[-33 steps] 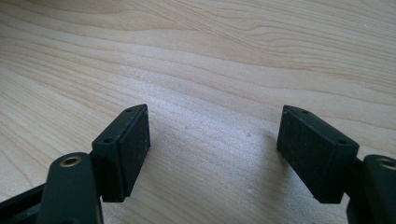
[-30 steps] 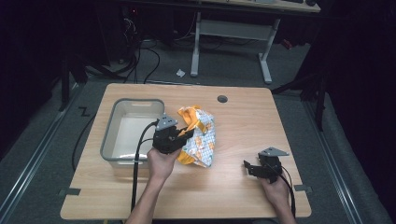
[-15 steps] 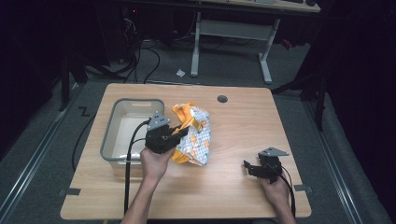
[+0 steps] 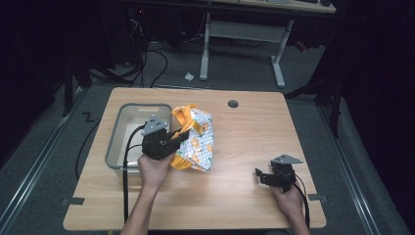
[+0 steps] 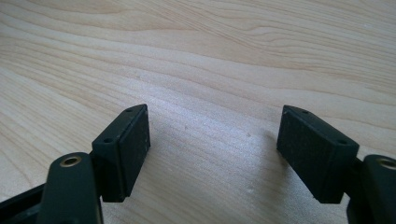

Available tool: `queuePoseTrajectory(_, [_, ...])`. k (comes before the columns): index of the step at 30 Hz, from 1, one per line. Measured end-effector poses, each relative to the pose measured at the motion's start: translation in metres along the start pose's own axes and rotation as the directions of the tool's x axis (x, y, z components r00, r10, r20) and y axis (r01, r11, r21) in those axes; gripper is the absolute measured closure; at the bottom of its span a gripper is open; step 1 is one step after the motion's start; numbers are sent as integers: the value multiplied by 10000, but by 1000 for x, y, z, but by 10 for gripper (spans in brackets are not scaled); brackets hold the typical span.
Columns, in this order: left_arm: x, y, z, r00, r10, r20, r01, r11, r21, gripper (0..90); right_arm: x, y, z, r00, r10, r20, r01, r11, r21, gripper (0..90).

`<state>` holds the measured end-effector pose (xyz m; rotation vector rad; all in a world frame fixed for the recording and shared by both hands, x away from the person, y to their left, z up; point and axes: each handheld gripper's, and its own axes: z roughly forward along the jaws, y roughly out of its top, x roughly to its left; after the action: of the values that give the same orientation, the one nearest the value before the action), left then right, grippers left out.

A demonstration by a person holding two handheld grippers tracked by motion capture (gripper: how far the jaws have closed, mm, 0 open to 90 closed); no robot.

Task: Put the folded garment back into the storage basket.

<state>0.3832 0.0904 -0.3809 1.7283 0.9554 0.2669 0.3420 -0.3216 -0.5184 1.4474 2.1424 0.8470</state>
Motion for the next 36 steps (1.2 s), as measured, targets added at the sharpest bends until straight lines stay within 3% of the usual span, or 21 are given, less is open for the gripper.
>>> queuePoseTrajectory(16, [7,9,-15,9995,65,-306,-72,9997,-233,780,0,0,0,10000,0,-2,0,10000,1,258])
queuePoseTrajectory(29, [21,13,-31,9979,8,-653,-33,9993,-377,781,0,0,0,10000,5,0,-5,10000,2,258])
queuePoseTrajectory(36, [31,16,-39,9971,-241,-727,212,9990,-398,781,0,0,0,10000,1,0,-1,10000,2,258])
